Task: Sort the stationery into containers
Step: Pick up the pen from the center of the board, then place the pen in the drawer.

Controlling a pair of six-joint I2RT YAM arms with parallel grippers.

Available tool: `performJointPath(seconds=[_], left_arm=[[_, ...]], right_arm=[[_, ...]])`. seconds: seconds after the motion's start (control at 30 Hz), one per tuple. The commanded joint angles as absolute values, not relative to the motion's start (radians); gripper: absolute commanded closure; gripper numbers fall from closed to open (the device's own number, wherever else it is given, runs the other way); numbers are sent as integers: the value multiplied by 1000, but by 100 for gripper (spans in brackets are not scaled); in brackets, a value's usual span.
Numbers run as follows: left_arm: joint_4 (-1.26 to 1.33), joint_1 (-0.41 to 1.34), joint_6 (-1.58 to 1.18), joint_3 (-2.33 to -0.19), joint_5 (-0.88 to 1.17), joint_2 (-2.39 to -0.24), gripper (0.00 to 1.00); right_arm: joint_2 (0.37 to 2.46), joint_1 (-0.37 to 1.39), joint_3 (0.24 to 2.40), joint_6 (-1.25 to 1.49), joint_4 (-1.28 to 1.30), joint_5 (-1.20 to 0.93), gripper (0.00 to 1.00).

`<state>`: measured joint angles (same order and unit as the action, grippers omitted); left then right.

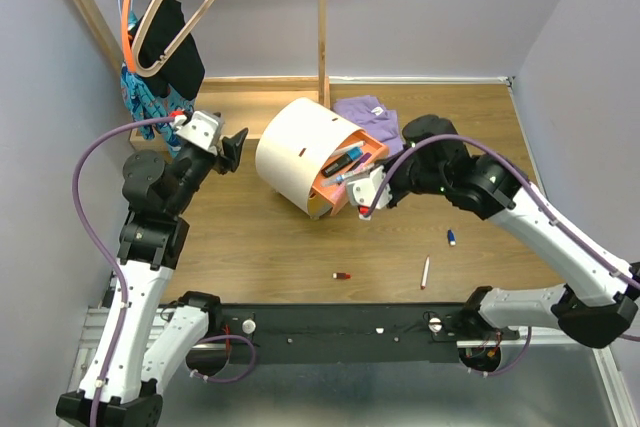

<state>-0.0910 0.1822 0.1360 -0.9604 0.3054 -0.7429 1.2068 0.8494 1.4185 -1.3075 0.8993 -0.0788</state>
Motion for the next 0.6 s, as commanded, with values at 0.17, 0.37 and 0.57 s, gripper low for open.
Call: performJointPath(seconds=[0.17, 0.37, 0.57], left_arm=[[-43, 150, 78, -910, 334, -693, 33], [-38, 130, 74, -902, 330, -677, 32], [-37, 109, 48, -894, 334, -667, 32]], right_arm=[[1373, 647, 1672, -1685, 992, -150, 97], [1440, 597, 1741, -1834, 1077, -167, 96], [1442, 583, 1700, -1916, 1061, -184, 95]])
